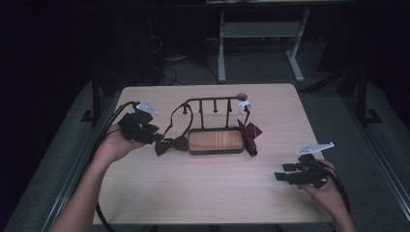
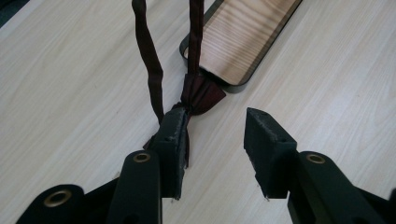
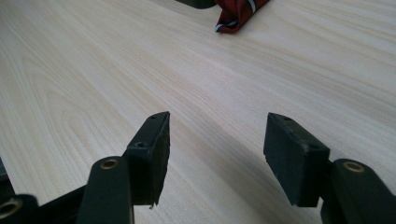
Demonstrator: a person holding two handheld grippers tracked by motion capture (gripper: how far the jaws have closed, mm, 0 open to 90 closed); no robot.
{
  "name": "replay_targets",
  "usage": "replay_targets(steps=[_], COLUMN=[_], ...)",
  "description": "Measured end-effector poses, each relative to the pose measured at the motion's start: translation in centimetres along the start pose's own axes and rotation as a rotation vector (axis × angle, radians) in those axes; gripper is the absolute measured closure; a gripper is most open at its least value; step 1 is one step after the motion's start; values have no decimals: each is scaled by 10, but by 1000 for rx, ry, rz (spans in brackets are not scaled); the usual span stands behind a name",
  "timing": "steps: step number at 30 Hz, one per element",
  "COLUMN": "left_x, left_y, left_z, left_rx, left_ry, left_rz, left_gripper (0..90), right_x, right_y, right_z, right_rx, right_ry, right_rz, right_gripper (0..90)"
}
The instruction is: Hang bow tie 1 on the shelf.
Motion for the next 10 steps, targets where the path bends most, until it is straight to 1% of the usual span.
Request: replay_targets(steps=[9,10], left_x=[7,8], left_y=[-21,-23], left_z=[-5,-6], left_rx=[16,24], left_ry=[-11,-9], left_rz=[6,9], left_gripper=[552,544], right_x=[0,0], right_y=[0,0], right_z=[0,0], right_rx=[-1,-1], right_ry=[0,0], right_rz=[0,-3], right_gripper=[408,408])
Point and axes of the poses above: each handheld gripper's, and its own axes: z roughly backward along the jaws, y roughly out of its top, x roughly to its right, the point moved 10 cm from there along -z, roughly forward along the jaws, and after that the axes turned 9 degrees about z, right-handed, at the moved point
